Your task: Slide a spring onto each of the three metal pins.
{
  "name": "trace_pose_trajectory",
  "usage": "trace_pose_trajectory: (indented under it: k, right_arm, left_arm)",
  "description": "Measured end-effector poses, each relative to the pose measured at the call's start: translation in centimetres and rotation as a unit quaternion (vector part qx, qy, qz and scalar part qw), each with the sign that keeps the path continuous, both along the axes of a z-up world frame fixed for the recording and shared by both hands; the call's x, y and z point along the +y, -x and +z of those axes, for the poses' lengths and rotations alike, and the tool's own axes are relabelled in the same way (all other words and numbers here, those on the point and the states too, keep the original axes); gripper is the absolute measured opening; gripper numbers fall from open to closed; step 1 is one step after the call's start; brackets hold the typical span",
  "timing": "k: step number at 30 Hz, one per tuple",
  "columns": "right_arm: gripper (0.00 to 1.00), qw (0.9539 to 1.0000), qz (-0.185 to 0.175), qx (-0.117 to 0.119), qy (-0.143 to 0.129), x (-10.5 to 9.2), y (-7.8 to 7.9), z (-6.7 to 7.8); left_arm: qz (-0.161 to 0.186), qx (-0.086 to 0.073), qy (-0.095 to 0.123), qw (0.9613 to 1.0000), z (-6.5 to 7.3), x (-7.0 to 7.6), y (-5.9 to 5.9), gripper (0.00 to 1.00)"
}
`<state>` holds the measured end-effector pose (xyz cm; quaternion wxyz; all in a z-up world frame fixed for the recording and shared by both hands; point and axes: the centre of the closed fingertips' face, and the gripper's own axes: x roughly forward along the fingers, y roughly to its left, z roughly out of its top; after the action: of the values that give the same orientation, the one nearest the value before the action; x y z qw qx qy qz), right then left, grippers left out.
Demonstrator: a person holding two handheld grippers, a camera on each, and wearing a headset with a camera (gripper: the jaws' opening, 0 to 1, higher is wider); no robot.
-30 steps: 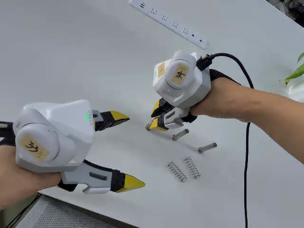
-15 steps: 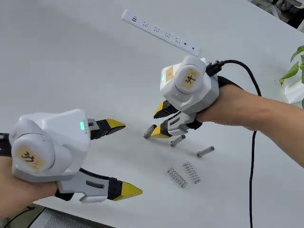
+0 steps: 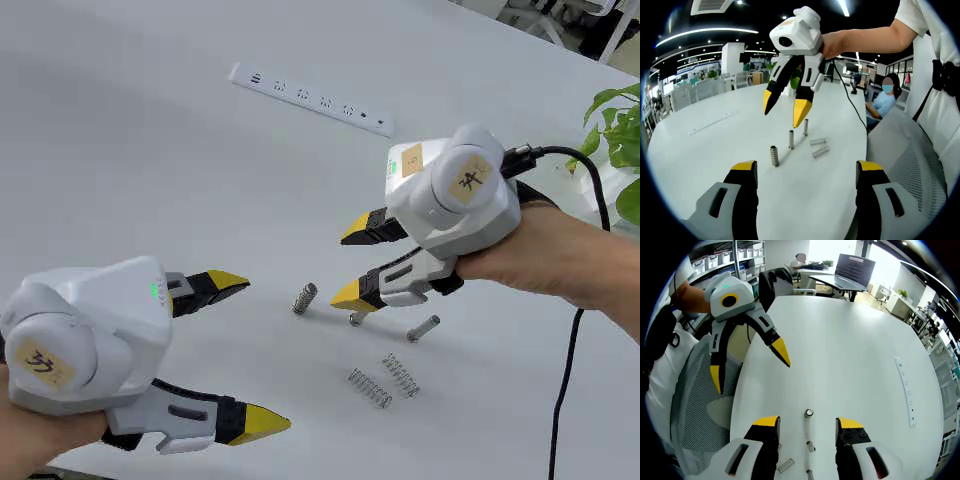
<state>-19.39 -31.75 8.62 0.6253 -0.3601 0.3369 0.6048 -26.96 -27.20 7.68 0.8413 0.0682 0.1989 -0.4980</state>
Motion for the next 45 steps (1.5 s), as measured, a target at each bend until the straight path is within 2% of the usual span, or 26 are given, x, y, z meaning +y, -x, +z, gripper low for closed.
trace_pose_trajectory:
  k: [2, 4, 7, 9, 12, 14, 22, 26, 28, 31, 33, 36, 37, 40, 41, 43, 45]
  right_arm:
    - [0.47, 0.9996, -0.018, -0.002, -0.022, -0.6, 0.4, 0.9]
    - [0.50, 0.9990, -0.031, -0.005, -0.032, -1.4, 0.7, 1.4]
    - [0.55, 0.9964, -0.058, -0.006, -0.062, -2.9, 1.4, 2.4]
    - [0.58, 0.9952, -0.066, -0.008, -0.071, -4.1, 1.2, 2.4]
    - [0.63, 0.9911, -0.090, -0.008, -0.098, -5.7, 2.1, 3.2]
    - [0.66, 0.9894, -0.099, -0.008, -0.105, -6.7, 2.6, 3.4]
    - [0.79, 0.9751, -0.153, -0.013, -0.160, -11.0, 4.8, 4.2]
    - [0.84, 0.9701, -0.172, -0.013, -0.171, -13.2, 5.9, 3.4]
    - [0.86, 0.9654, -0.188, -0.006, -0.181, -14.3, 6.3, 3.0]
    - [0.89, 0.9626, -0.197, -0.004, -0.186, -15.7, 7.0, 2.2]
    - [0.92, 0.9594, -0.205, 0.001, -0.194, -16.5, 7.3, 1.7]
    - [0.94, 0.9577, -0.208, -0.002, -0.199, -17.7, 7.7, 0.8]
    - [0.95, 0.9553, -0.213, 0.002, -0.205, -18.0, 7.8, 0.6]
    - [0.98, 0.9526, -0.218, 0.001, -0.212, -18.8, 7.9, -0.1]
    - [0.99, 0.9520, -0.220, 0.001, -0.213, -19.0, 7.9, -0.3]
    - [0.99, 0.9534, -0.217, 0.001, -0.210, -19.5, 8.1, -0.9]
    - [0.99, 0.9559, -0.211, -0.004, -0.204, -20.0, 8.2, -1.3]
  left_arm:
    - [-0.003, -0.002, -0.004, 1.0000, 0.2, 0.0, 0.0, 0.80]
    - [-0.005, -0.002, -0.009, 0.9999, 0.2, 0.0, 0.0, 0.80]
    - [-0.011, -0.003, -0.016, 0.9998, 0.4, 0.0, 0.2, 0.80]
    - [-0.013, -0.002, -0.019, 0.9997, 0.4, -0.1, 0.3, 0.80]
    - [-0.017, -0.002, -0.025, 0.9995, 0.7, -0.3, 0.4, 0.80]
    - [-0.018, -0.004, -0.027, 0.9995, 0.9, -0.3, 0.4, 0.80]
    - [-0.036, -0.004, -0.048, 0.9982, 1.2, -1.2, 0.7, 0.80]
    - [-0.047, -0.003, -0.057, 0.9973, 1.2, -1.7, 0.8, 0.79]
    - [-0.053, -0.001, -0.064, 0.9965, 1.0, -1.9, 0.7, 0.78]
    - [-0.062, 0.001, -0.070, 0.9956, 0.8, -2.4, 0.7, 0.77]
    - [-0.072, 0.003, -0.078, 0.9943, 0.4, -2.9, 0.7, 0.77]
    - [-0.091, 0.002, -0.092, 0.9916, -0.1, -3.7, 0.7, 0.76]
    - [-0.097, 0.002, -0.100, 0.9903, -0.4, -4.2, 0.5, 0.74]
    - [-0.114, -0.002, -0.115, 0.9869, -1.1, -5.4, 0.0, 0.69]
    - [-0.118, -0.003, -0.115, 0.9863, -1.3, -5.9, -0.1, 0.68]
    - [-0.132, -0.002, -0.122, 0.9837, -2.0, -7.2, -0.3, 0.64]
    - [-0.150, -0.005, -0.139, 0.9789, -3.2, -8.2, -0.4, 0.60]
